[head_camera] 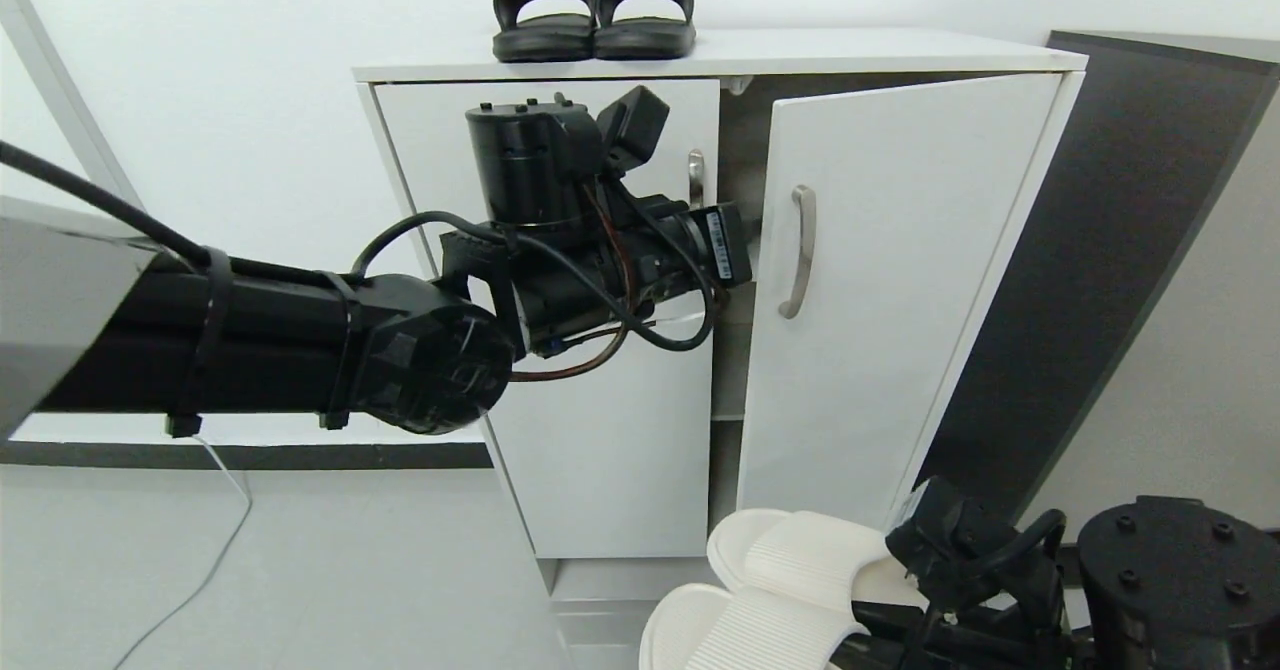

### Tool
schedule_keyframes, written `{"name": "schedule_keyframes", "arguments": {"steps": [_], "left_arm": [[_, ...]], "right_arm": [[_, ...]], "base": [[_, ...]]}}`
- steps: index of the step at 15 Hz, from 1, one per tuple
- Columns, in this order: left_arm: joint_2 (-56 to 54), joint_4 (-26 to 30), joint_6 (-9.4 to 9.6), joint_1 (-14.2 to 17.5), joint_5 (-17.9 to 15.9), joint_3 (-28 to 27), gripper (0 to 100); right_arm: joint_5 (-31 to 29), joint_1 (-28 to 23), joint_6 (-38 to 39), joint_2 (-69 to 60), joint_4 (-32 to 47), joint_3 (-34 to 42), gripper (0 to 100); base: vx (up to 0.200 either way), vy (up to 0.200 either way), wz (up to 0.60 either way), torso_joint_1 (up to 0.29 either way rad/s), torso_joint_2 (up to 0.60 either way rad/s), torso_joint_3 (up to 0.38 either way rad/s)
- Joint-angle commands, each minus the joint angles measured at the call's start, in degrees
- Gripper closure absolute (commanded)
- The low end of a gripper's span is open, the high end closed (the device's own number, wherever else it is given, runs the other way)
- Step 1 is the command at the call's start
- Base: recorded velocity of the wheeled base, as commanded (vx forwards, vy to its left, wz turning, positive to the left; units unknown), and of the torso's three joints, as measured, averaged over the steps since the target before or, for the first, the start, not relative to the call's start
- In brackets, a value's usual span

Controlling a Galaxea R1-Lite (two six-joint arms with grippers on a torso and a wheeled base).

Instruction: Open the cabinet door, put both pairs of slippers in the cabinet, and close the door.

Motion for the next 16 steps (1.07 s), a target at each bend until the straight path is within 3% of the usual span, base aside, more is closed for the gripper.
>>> {"name": "schedule_keyframes", "arguments": {"steps": [1,3,5,7,9,10,11,14,15,16], "left_arm": [[-3.5,-0.4,0.19,-4.9,-0.2,3.4,100],[-4.8,-1.6,0.19,-8.0,-0.2,4.1,100],[-5.0,-1.7,0.19,-7.2,-0.2,4.3,100],[-8.4,-1.6,0.63,-2.7,0.0,7.6,100],[-14.2,-1.0,3.71,1.8,4.3,13.0,100],[-19.1,0.0,8.01,4.3,10.2,17.2,100],[-27.2,1.8,10.83,7.3,18.3,23.5,100],[-52.2,13.5,11.26,16.2,31.7,39.7,100],[-60.6,19.4,11.18,19.6,35.2,43.2,100],[-65.9,22.9,11.18,22.9,35.9,45.2,100]], "right_arm": [[0.0,0.2,0.0,0.4,0.0,0.1,100],[0.0,0.2,0.0,0.4,0.0,0.3,100],[-0.1,0.2,0.1,0.8,-0.3,0.2,100],[-0.7,-1.2,0.5,1.7,-0.4,-1.4,100],[-4.2,-5.9,0.7,3.7,-0.3,-4.3,100],[-7.8,-8.3,0.8,5.0,-0.3,-5.9,100],[-11.2,-9.7,2.8,5.9,-0.2,-7.3,100],[-12.9,-11.0,4.8,8.1,-0.1,-9.6,100],[-14.4,-11.1,4.9,9.2,-0.1,-10.5,100],[-15.6,-11.1,4.9,9.8,-0.2,-10.8,100]], "base": [[-0.200,0.000,0.00,-0.007,0.00,0.002],[-0.200,0.000,0.00,0.000,0.00,0.002],[-0.100,0.000,0.00,0.004,0.00,-0.001],[0.000,0.000,0.00,0.000,0.00,0.000],[0.000,0.000,0.00,0.000,0.00,0.000],[0.000,0.000,0.00,0.000,0.00,0.000],[0.000,0.000,0.00,0.000,0.00,0.000],[0.000,0.000,0.00,0.000,0.00,0.000],[0.000,0.000,0.00,0.000,0.00,0.000],[0.000,0.000,0.00,0.000,0.00,0.000]]}}
